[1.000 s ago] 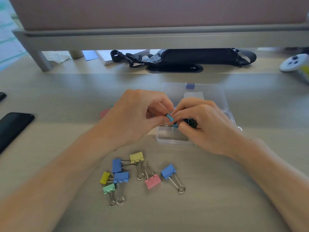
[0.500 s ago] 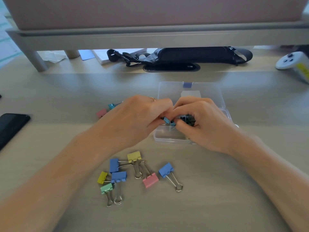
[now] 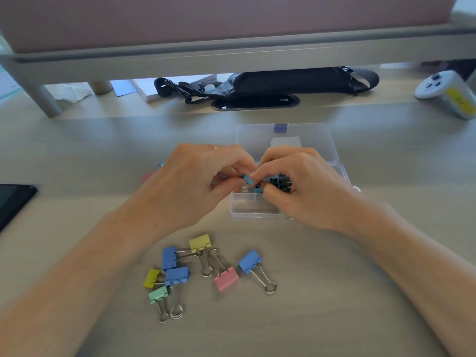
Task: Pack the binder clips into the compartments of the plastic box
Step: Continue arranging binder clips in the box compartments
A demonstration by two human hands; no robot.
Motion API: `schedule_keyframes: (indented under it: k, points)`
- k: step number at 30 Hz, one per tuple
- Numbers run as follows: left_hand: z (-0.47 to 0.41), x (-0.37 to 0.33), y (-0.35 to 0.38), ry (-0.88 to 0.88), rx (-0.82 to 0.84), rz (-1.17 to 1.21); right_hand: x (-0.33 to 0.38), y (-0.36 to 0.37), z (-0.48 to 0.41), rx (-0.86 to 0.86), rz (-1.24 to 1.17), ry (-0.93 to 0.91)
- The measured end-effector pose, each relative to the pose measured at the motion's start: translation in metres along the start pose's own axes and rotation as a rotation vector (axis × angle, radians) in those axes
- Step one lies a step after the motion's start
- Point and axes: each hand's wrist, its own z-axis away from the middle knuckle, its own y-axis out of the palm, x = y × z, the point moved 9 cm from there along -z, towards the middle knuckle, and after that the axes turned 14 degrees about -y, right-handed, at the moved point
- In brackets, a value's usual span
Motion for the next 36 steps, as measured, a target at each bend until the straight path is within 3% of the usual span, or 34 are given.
schedule_keyframes:
  k: [4, 11, 24, 36]
  points:
    - [-0.001, 0.0, 0.004, -0.013, 0.05, -0.017, 0.002, 0.0, 0.0, 0.009, -0.004, -0.01]
    - [-0.001, 0.003, 0.001, -0.066, -0.018, -0.084, 0.002, 0.001, 0.0, 0.015, -0.017, 0.001]
    - [-0.006, 0.007, 0.011, -0.3, 0.051, -0.126, 0.0, 0.001, 0.0, -0.022, -0.034, -0.009]
    - [-0.017, 0.019, 0.012, -0.418, 0.116, 0.025, 0.0, 0.001, -0.002, -0.047, 0.03, -0.041]
